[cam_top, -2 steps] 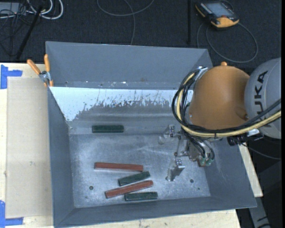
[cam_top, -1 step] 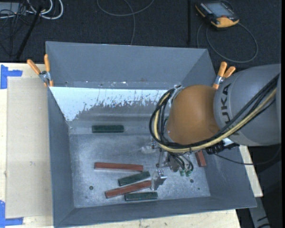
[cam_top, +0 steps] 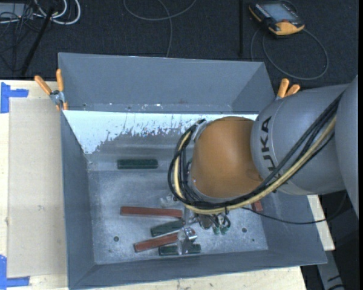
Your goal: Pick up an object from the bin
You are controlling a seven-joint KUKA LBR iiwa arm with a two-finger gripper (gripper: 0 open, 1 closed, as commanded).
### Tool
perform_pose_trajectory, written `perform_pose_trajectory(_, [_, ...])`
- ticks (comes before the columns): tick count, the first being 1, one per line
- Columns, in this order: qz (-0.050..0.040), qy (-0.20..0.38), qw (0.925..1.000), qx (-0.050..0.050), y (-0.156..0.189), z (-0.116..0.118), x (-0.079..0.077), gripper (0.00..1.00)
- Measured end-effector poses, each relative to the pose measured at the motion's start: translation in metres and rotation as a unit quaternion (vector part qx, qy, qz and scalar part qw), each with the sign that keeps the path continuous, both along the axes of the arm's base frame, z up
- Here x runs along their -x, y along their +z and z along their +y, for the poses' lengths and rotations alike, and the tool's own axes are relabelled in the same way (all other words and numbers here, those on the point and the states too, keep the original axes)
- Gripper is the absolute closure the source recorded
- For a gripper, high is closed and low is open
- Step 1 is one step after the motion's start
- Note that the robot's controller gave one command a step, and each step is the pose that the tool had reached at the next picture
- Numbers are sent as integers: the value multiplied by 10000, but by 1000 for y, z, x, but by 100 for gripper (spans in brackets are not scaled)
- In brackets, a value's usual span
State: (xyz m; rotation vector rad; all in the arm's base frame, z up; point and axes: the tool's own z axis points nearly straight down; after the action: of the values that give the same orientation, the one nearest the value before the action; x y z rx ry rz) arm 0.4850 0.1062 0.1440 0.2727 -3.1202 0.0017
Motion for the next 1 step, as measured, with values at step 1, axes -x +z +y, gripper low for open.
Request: perform_pose_trajectory(1, [-42, 93, 9999, -10, -34, -19, 8, 0])
